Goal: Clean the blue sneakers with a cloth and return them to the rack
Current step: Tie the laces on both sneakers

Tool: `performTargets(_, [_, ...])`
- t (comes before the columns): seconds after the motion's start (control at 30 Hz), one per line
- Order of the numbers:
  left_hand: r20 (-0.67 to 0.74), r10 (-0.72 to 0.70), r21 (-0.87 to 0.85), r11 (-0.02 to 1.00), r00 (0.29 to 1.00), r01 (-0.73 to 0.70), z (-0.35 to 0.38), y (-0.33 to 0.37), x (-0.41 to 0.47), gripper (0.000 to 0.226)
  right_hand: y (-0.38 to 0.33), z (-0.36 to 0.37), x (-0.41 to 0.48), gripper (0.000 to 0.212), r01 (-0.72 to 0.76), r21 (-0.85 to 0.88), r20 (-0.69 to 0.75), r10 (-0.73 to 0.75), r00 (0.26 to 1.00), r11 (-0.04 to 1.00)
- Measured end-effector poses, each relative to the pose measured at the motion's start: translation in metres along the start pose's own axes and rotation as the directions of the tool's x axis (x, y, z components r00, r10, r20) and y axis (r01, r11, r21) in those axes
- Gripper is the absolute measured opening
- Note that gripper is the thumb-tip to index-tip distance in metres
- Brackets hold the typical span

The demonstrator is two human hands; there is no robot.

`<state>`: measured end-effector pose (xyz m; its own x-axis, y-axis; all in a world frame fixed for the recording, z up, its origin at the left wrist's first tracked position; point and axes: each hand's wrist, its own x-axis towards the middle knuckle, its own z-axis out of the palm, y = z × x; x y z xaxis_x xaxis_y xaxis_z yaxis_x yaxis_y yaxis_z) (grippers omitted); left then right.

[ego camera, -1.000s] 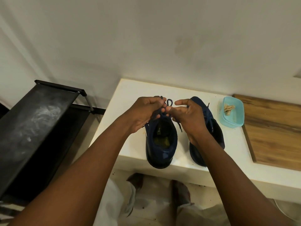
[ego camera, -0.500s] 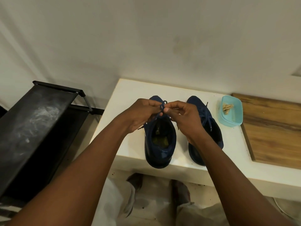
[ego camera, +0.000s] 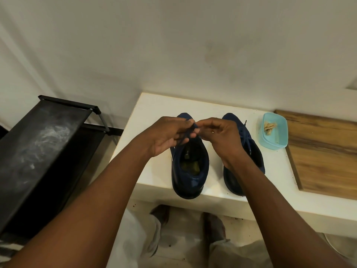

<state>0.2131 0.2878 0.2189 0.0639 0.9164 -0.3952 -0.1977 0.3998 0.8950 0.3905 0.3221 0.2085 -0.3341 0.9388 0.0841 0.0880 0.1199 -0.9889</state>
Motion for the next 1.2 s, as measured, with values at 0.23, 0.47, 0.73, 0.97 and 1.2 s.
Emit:
performTargets(0.23, [-0.117,0.170,0.251,0.958,0.978,-0.137,-0.003,0.001,0.000,0.014,0.002,0.000,0.000,0.016,-0.099,0.002,0.054,0.099,0.994,0.995])
performTargets(0.47, [-0.027,0.610,0.759,0.528,0.792,-0.381,0.006,-0.003,0.001,0.013,0.006,0.002,0.002,0.015,-0.203,-0.030,0.036,0.204,0.978,0.979])
performTargets(0.73, [0.045,0.754,0.776,0.387,0.656,-0.498,0.015,-0.014,0.011,0.012,0.000,-0.004,0.001,0.025,-0.292,0.085,0.084,0.285,0.955,0.953])
performTargets(0.97, [-0.089,0.638,0.758,0.542,0.765,-0.363,0.002,-0.004,0.002,0.011,0.000,-0.003,0.004,0.021,-0.304,-0.012,0.011,0.304,0.953,0.953])
performTargets(1.2, [-0.196,0.259,0.661,0.747,0.946,-0.067,-0.036,0.002,-0.021,0.016,0.005,-0.011,0.007,0.026,-0.307,-0.227,-0.111,0.288,0.951,0.924])
